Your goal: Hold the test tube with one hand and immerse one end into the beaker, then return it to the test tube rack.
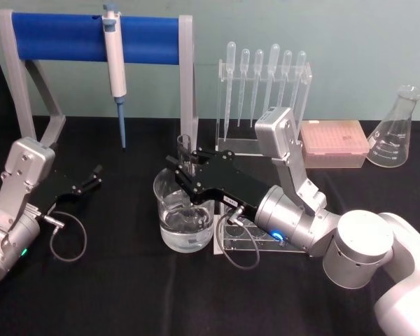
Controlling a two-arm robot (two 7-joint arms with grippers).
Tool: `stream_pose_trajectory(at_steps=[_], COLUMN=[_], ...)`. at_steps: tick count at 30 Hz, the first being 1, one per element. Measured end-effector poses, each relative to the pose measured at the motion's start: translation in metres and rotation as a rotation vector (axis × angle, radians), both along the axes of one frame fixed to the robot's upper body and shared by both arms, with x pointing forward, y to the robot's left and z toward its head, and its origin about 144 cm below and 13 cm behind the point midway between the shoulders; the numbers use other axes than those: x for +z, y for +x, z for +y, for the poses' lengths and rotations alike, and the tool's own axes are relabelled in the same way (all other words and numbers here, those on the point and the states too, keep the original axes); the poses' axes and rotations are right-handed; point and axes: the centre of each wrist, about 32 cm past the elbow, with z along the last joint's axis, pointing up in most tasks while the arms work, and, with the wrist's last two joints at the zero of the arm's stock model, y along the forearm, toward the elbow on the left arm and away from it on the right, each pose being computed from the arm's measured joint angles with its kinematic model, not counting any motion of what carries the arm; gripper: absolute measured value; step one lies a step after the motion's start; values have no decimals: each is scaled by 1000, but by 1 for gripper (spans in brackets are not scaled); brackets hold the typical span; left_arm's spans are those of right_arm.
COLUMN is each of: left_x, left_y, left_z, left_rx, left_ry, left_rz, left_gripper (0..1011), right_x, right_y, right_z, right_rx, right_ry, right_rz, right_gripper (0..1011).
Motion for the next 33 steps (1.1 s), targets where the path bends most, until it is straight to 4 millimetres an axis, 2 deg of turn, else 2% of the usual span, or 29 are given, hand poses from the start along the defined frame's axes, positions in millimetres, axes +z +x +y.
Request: stream_pose_trajectory(at_steps=[33], left_x=[0], left_y=[0], left_z=[0], left_rx=[0], left_ry=[0], left_rz=[0], left_gripper=[1000], right_x=[0], right_y=[0], right_z=[0], right_rx=[0], right_ry=[0], right_rz=[0], right_gripper=[226])
